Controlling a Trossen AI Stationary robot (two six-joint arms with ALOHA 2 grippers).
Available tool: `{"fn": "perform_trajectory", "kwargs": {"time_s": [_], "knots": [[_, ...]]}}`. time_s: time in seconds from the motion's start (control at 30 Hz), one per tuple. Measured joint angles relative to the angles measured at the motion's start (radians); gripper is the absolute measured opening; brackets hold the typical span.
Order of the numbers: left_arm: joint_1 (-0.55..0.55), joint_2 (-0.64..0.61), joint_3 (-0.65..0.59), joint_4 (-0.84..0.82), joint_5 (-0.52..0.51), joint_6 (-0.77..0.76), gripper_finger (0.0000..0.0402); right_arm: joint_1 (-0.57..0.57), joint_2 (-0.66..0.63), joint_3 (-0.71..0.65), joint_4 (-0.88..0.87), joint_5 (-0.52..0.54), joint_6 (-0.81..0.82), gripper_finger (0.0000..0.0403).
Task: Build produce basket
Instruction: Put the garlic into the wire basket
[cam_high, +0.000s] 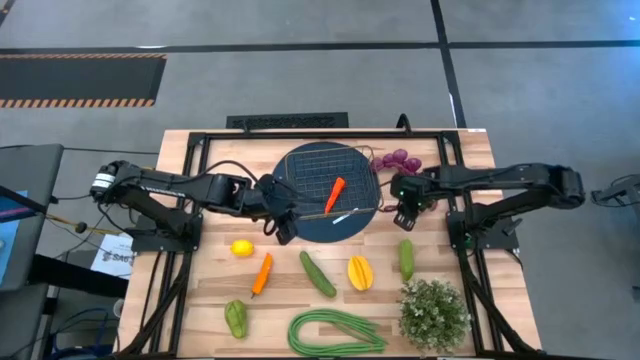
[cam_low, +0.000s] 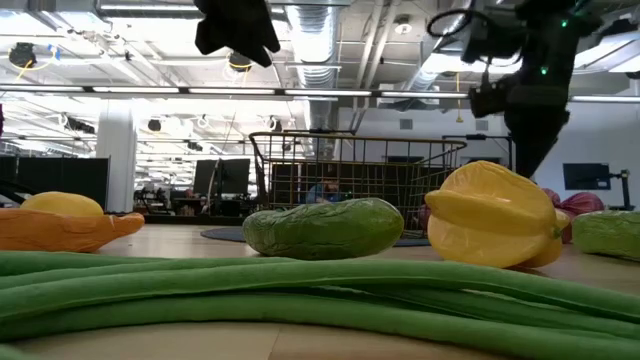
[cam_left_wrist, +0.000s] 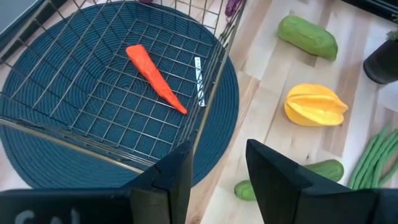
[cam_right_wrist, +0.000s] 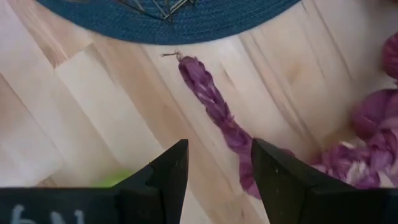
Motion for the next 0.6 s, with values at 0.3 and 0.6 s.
{"fn": "perform_trajectory", "kwargs": {"time_s": [0.3,0.6], "knots": [[0.03,0.0,0.0,0.0,-0.002,-0.041,0.0137,-0.159,0.034,-0.047,0.049,-0.14,-0.239,0.0193],[0.036,0.0,0.0,0.002,-0.002,-0.079,0.0137,-0.229,0.096,-0.045,0.068,-0.211,-0.297,0.0193]]}}
